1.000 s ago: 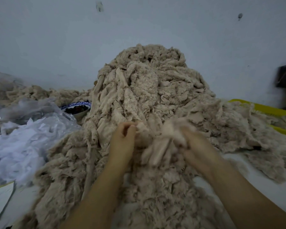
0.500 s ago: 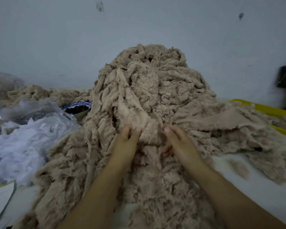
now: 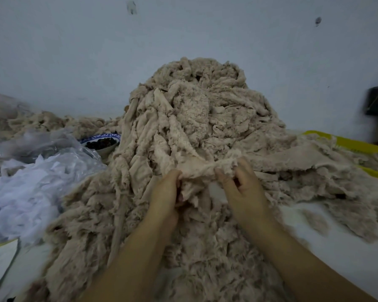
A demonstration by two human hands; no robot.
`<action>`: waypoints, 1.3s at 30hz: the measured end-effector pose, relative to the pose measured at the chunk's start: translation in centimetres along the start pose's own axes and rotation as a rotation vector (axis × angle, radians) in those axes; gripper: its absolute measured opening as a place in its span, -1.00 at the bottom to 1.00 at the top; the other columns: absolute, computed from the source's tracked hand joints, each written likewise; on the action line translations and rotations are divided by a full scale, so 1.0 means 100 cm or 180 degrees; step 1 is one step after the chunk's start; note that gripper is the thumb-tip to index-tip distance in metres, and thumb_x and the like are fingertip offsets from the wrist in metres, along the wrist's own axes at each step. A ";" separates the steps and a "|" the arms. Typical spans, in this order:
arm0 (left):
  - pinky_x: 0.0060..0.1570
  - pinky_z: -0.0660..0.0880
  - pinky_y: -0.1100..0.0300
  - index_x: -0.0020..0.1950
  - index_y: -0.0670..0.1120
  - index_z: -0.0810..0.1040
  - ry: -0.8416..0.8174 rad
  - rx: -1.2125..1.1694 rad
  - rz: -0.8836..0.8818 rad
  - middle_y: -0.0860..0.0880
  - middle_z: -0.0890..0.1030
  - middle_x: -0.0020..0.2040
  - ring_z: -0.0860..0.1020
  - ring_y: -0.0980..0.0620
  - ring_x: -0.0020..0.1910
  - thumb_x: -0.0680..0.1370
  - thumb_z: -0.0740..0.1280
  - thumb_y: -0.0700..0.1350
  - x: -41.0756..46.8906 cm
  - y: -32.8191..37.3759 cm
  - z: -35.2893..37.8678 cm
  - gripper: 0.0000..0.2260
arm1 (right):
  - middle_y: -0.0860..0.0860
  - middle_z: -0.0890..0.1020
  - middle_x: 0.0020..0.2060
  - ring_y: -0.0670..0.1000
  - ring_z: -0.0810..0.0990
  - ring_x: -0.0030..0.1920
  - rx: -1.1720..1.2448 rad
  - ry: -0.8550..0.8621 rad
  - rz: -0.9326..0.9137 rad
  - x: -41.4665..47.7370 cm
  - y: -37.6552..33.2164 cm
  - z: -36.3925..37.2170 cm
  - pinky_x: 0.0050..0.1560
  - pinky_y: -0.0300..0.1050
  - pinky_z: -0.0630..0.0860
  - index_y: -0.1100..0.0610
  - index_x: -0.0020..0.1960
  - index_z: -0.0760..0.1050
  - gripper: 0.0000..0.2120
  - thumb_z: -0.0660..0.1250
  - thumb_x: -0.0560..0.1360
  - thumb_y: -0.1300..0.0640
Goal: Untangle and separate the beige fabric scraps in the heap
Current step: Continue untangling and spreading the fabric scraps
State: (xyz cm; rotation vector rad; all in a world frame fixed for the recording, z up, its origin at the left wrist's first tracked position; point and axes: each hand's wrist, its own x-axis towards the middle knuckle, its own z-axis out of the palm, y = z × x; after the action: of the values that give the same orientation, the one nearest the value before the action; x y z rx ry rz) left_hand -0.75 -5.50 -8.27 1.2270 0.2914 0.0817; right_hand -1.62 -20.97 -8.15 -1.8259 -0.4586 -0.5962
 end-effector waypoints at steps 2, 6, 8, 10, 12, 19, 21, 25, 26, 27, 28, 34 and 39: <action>-0.58 0.14 0.28 -0.45 -0.10 0.34 -0.0349 -0.0011 -0.0226 -0.08 0.38 -0.50 0.21 0.06 -0.64 0.62 0.24 0.08 0.000 0.003 -0.009 -0.52 | -0.28 0.39 -0.19 -0.19 0.40 -0.27 0.0058 -0.0119 -0.0057 -0.001 -0.002 0.000 -0.29 -0.38 0.31 -0.01 -0.32 0.26 -0.65 0.28 0.58 0.01; -0.56 0.36 0.30 -0.18 -0.20 0.63 -0.1481 0.0274 -0.0586 -0.19 0.66 -0.25 0.47 0.05 -0.55 0.52 0.09 0.44 -0.005 0.004 -0.008 -0.28 | -0.25 0.46 0.01 -0.31 0.49 0.01 0.0139 -0.0234 -0.0179 -0.004 -0.005 -0.002 -0.05 -0.51 0.37 -0.18 -0.13 0.44 -0.80 0.36 0.57 0.09; -0.31 0.57 0.22 0.14 -0.15 0.65 -0.1498 0.0272 -0.0432 -0.16 0.70 -0.01 0.66 0.01 -0.20 0.50 0.20 0.36 -0.007 0.002 -0.001 -0.38 | -0.26 0.45 0.01 -0.33 0.49 0.02 0.0091 -0.0415 -0.0294 -0.006 -0.006 -0.002 -0.05 -0.53 0.38 -0.23 -0.12 0.45 -0.79 0.37 0.57 0.06; -0.01 0.62 0.14 0.23 -0.19 0.61 -0.1205 -0.0174 -0.0257 -0.19 0.67 0.14 0.67 -0.05 0.06 0.53 0.31 0.16 -0.006 0.003 0.001 -0.52 | -0.21 0.45 -0.03 -0.26 0.50 -0.03 0.0073 -0.0676 -0.0401 -0.008 -0.008 -0.001 -0.11 -0.49 0.40 -0.21 -0.16 0.49 -0.88 0.34 0.55 -0.07; 0.24 0.54 0.00 0.30 -0.25 0.56 -0.1052 -0.0735 -0.0324 -0.25 0.63 0.22 0.62 -0.15 0.21 0.60 0.28 0.06 -0.004 0.006 -0.003 -0.57 | -0.11 0.48 -0.13 -0.15 0.50 -0.10 -0.0116 -0.0840 -0.0593 -0.009 -0.003 0.000 -0.15 -0.38 0.40 -0.02 -0.22 0.58 -0.68 0.22 0.56 -0.17; 0.32 0.44 -0.13 0.31 -0.20 0.56 -0.0837 -0.1929 -0.0172 -0.22 0.63 0.24 0.61 -0.17 0.23 0.54 0.29 0.02 0.003 0.014 -0.014 -0.57 | -0.11 0.57 -0.35 -0.11 0.56 -0.28 -0.0454 -0.0650 -0.0337 -0.009 0.016 0.001 -0.22 -0.15 0.48 0.11 -0.30 0.57 -0.47 0.11 0.64 -0.18; 0.25 0.49 -0.12 0.32 -0.19 0.55 -0.0853 -0.1868 -0.0143 -0.21 0.63 0.24 0.62 -0.16 0.21 0.51 0.32 -0.01 0.002 0.016 -0.014 -0.56 | -0.05 0.57 -0.33 -0.07 0.53 -0.29 -0.0445 -0.0299 -0.0084 -0.006 0.017 -0.003 -0.25 -0.09 0.46 0.11 -0.29 0.54 -0.44 0.09 0.62 -0.27; 0.40 0.38 -0.18 0.37 -0.26 0.50 -0.1042 -0.1480 -0.0245 -0.28 0.59 0.28 0.56 -0.22 0.30 0.50 0.37 -0.16 -0.004 0.011 -0.007 -0.56 | -0.19 0.52 -0.02 -0.21 0.53 -0.08 0.0005 -0.0119 0.0124 0.000 0.011 -0.005 -0.17 -0.39 0.45 -0.26 -0.01 0.43 -0.72 0.15 0.46 -0.40; 0.38 0.41 -0.17 0.35 -0.28 0.51 -0.1045 -0.1370 -0.0242 -0.29 0.60 0.26 0.57 -0.22 0.28 0.49 0.38 -0.21 -0.005 0.010 -0.005 -0.57 | -0.22 0.50 0.07 -0.27 0.53 -0.01 0.0040 -0.0286 0.0221 -0.001 0.011 -0.004 -0.13 -0.42 0.46 -0.32 0.05 0.40 -0.72 0.19 0.45 -0.42; 0.32 0.48 -0.16 0.35 -0.28 0.50 -0.1044 -0.1279 -0.0235 -0.30 0.61 0.24 0.59 -0.22 0.25 0.46 0.38 -0.26 -0.006 0.010 -0.004 -0.56 | -0.26 0.49 0.12 -0.30 0.52 0.03 0.0009 -0.0459 0.0320 -0.001 0.013 -0.001 -0.10 -0.42 0.47 -0.35 0.09 0.37 -0.72 0.22 0.45 -0.42; 0.24 0.55 -0.13 0.35 -0.29 0.49 -0.1057 -0.1221 -0.0237 -0.30 0.62 0.22 0.61 -0.22 0.22 0.43 0.37 -0.30 -0.008 0.009 -0.003 -0.53 | -0.27 0.51 0.10 -0.30 0.52 0.04 -0.0051 -0.0606 0.0392 -0.002 0.013 0.001 -0.09 -0.39 0.47 -0.35 0.08 0.36 -0.76 0.24 0.48 -0.39; 0.32 0.48 -0.06 0.36 -0.28 0.47 -0.1224 -0.1021 -0.0162 -0.31 0.57 0.28 0.55 -0.21 0.29 0.36 0.22 -0.53 -0.006 0.004 -0.003 -0.43 | -0.22 0.50 -0.42 -0.19 0.45 -0.38 0.0725 -0.0297 0.0833 0.004 0.016 0.001 -0.32 -0.31 0.38 -0.15 -0.28 0.48 -0.70 0.22 0.61 -0.15; -0.38 0.51 0.28 -0.51 -0.03 0.60 -0.1076 -0.0363 -0.0050 0.05 0.53 -0.44 0.52 0.16 -0.44 0.44 0.07 -0.55 -0.013 0.004 0.004 -0.43 | -0.29 0.64 -0.12 -0.24 0.60 -0.03 0.1759 0.0026 0.1533 0.012 0.026 -0.004 0.09 -0.13 0.51 -0.24 -0.10 0.57 -0.83 0.25 0.62 -0.11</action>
State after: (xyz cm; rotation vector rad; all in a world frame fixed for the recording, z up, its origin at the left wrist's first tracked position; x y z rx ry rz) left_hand -1.89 -5.99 -7.51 1.1038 0.0013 -0.1209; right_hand 0.80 -22.11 -9.28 -1.3303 -0.1405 -0.1213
